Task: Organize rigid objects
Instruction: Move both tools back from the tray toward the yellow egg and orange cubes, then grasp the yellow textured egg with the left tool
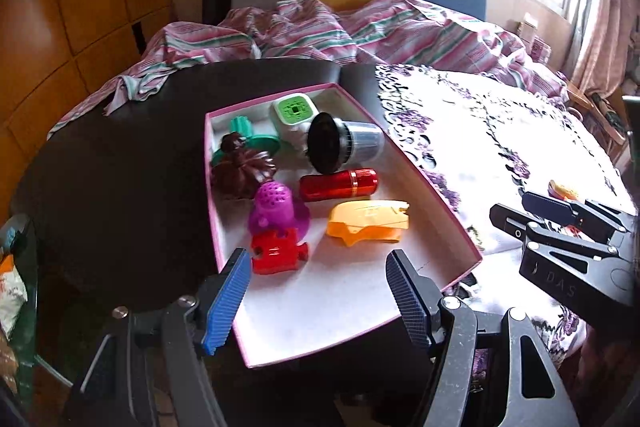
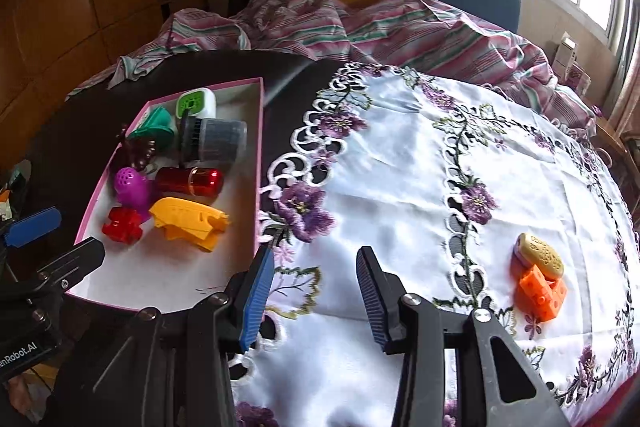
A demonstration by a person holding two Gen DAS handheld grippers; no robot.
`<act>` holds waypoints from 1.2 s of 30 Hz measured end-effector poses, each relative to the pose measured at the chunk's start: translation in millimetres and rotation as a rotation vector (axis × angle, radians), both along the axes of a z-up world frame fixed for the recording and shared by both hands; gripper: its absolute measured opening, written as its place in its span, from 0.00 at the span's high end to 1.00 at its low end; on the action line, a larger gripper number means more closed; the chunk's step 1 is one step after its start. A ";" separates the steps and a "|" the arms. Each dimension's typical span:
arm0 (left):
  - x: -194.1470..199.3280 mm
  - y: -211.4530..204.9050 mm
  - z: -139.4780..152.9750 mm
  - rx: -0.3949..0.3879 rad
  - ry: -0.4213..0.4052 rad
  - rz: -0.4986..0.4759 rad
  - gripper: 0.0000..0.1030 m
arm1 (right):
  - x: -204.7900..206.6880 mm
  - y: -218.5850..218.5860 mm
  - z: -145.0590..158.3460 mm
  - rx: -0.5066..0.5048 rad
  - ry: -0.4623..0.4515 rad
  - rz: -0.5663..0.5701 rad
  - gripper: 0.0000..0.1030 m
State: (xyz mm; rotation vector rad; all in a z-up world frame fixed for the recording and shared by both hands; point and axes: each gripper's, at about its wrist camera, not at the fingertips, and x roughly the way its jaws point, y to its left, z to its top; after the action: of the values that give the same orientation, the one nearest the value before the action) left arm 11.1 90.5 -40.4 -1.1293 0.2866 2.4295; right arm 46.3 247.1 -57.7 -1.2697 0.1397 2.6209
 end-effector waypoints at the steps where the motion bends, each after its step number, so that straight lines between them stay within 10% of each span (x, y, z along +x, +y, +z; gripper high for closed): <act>1: 0.8 3.1 0.5 -0.003 0.004 -0.008 0.32 | 1.4 3.8 0.1 0.000 -0.002 -0.008 0.58; 24: 21.1 89.1 9.8 -0.003 0.003 -0.259 0.32 | 67.1 174.6 13.7 -0.053 -0.060 -0.375 0.58; 36: 32.8 122.4 -1.0 -0.026 -0.040 -0.366 0.32 | 106.6 255.2 -14.9 -0.307 -0.001 -0.617 0.58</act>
State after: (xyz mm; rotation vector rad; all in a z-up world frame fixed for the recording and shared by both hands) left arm 43.9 212.9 -41.4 -1.0326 0.4686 2.0847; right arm 152.9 502.3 -72.6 -1.0831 0.8191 2.1093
